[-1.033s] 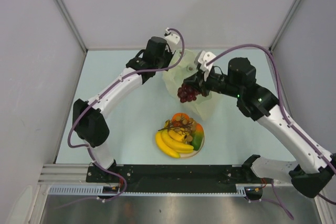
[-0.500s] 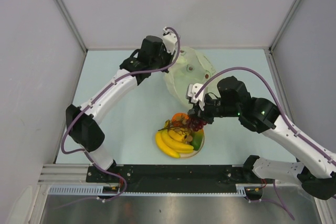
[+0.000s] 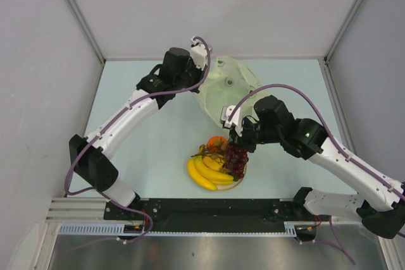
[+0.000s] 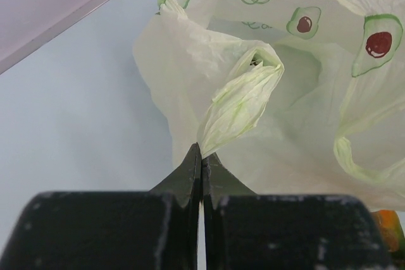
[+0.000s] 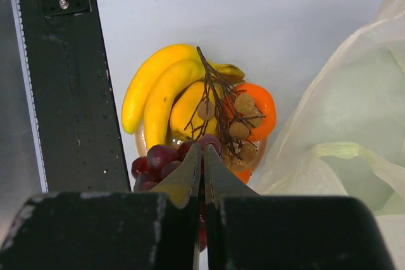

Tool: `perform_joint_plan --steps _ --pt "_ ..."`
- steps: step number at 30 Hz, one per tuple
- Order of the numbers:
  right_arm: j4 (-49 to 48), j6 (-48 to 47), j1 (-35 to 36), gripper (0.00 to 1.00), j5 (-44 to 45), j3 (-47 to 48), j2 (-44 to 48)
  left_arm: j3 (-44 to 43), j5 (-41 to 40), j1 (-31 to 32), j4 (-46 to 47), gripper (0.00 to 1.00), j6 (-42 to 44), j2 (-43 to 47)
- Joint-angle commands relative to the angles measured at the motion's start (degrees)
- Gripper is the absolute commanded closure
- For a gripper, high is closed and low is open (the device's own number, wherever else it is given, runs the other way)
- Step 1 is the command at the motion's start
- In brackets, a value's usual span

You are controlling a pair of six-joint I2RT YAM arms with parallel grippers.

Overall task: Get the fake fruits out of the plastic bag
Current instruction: Place the fake fruit on the plate.

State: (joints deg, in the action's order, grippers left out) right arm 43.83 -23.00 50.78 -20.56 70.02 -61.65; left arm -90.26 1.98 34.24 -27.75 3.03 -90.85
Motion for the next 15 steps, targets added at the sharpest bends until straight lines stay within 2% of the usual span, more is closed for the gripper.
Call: perform_joint_plan --steps 1,15 --pt "-3.8 0.3 0.1 1.0 1.0 -0.1 0.5 1.2 1.0 0.0 1.5 1.0 -0.6 3.4" --pt "-8.3 1.6 2.6 1.0 -1.6 -0.5 -4.9 2.3 2.5 0.0 1.7 1.0 -1.4 3.6"
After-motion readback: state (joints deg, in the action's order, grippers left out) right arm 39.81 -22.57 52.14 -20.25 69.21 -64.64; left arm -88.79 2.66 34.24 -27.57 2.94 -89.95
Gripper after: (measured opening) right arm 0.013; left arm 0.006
